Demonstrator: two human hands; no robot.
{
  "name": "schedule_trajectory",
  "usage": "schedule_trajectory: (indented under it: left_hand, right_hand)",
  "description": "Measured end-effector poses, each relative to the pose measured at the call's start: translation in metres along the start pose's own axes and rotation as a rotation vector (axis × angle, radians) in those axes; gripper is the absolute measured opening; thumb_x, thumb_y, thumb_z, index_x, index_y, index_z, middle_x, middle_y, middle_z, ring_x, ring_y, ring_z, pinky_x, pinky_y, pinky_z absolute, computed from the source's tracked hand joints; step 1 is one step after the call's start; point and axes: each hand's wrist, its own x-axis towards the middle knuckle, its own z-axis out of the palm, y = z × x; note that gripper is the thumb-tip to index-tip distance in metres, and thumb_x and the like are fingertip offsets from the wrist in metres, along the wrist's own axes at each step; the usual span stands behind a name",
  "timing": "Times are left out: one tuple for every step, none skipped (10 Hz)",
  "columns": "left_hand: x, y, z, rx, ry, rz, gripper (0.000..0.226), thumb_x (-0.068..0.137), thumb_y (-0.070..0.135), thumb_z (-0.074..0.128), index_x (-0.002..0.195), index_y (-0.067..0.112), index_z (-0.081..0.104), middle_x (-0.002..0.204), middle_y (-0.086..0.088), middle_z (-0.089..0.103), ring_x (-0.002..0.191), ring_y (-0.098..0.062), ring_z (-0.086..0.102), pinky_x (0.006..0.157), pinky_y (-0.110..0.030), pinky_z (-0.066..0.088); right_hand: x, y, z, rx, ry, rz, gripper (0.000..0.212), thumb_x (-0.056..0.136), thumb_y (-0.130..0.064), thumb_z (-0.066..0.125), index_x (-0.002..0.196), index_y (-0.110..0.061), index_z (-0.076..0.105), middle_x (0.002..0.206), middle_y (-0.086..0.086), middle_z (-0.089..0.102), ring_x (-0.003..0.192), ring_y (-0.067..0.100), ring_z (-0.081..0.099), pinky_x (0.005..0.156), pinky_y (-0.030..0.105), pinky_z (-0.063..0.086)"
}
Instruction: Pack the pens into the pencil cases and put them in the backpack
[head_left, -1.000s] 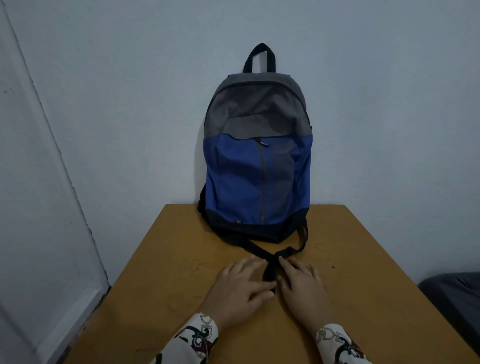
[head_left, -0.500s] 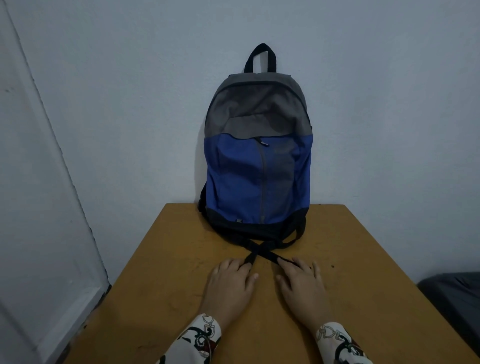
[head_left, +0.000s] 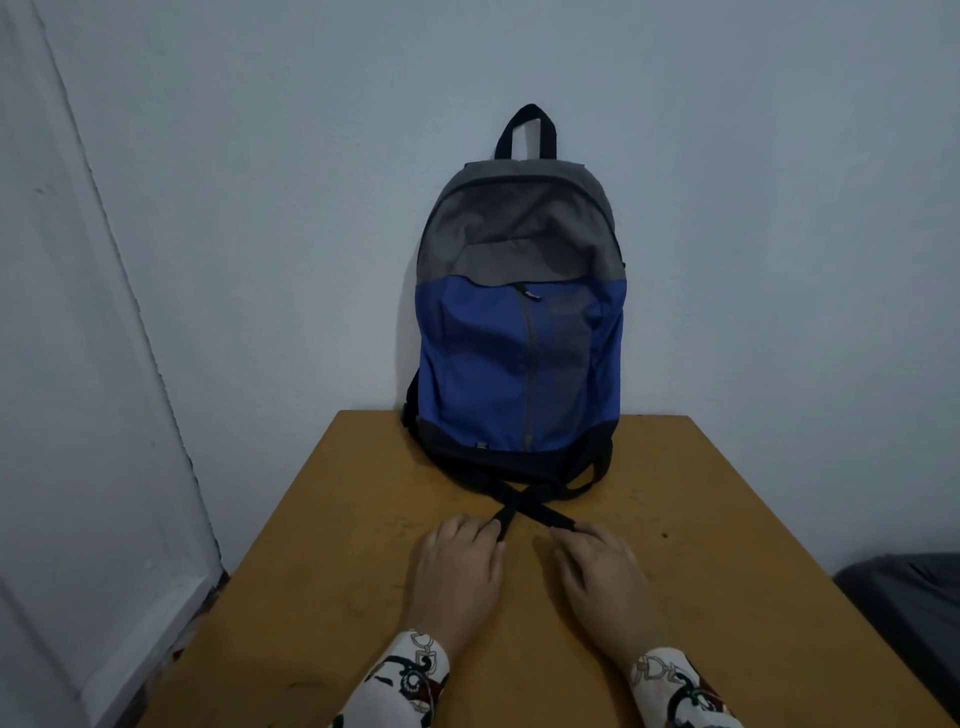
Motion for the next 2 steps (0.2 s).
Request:
schedule_trajectory:
  left_hand:
    - [-0.005,0.003,-0.004,-0.059,0.023,0.008,0.035,0.091,0.035,0.041,0.107,0.027,0.071,0.104,0.016,0.067,0.098,-0.007,0.060,0.084,-0.031,0.051]
    - [-0.015,0.006,-0.010,-0.121,-0.021,-0.072,0.036,0.100,0.037,0.038,0.133,0.034,0.054,0.131,0.023,0.052,0.123,-0.002,0.041,0.107,-0.028,0.031]
  right_hand:
    - [-0.004,0.003,0.005,0.058,0.039,0.021,0.029,0.098,-0.020,0.056,0.126,-0.023,0.066,0.121,-0.009,0.067,0.126,0.012,0.052,0.105,0.029,0.037]
    - [-0.009,0.004,0.000,0.183,-0.001,0.150,0.035,0.101,-0.029,0.050,0.136,-0.032,0.056,0.127,-0.016,0.058,0.127,0.003,0.045,0.108,0.024,0.035]
